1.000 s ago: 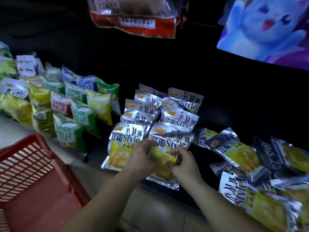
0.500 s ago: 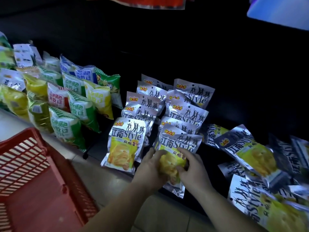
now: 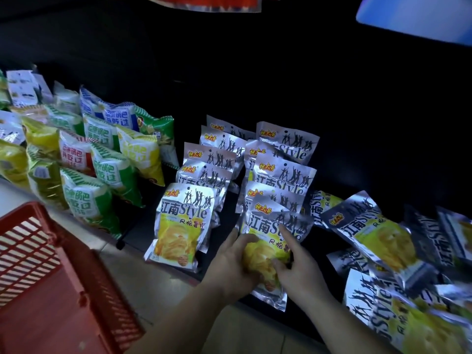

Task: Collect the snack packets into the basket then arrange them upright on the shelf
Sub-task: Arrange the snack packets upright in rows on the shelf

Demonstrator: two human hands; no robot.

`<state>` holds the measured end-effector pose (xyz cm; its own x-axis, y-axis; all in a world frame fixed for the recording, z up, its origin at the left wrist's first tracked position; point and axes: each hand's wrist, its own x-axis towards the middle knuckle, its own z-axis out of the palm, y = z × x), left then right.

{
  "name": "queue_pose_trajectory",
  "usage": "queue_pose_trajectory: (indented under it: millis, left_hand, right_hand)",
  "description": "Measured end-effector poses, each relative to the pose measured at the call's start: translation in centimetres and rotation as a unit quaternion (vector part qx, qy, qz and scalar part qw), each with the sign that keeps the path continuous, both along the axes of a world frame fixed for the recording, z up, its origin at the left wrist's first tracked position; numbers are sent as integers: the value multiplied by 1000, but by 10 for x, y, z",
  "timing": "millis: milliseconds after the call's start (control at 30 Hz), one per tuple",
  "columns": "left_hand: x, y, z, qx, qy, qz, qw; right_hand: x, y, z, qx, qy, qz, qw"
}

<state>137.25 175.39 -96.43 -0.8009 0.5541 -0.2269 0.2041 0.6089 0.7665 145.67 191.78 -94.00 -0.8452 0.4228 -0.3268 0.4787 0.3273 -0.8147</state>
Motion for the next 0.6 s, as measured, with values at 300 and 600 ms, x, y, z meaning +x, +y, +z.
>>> queue_pose_trajectory:
  millis: [300,600]
  left_hand:
    - [-3,-14,9,-23,36,12,999]
    - [3,-24,9,-48,43,9,998]
  right_hand:
    - [-11,-13,11,104,-26,69,992]
    - [0,0,18,111,-3,35,993]
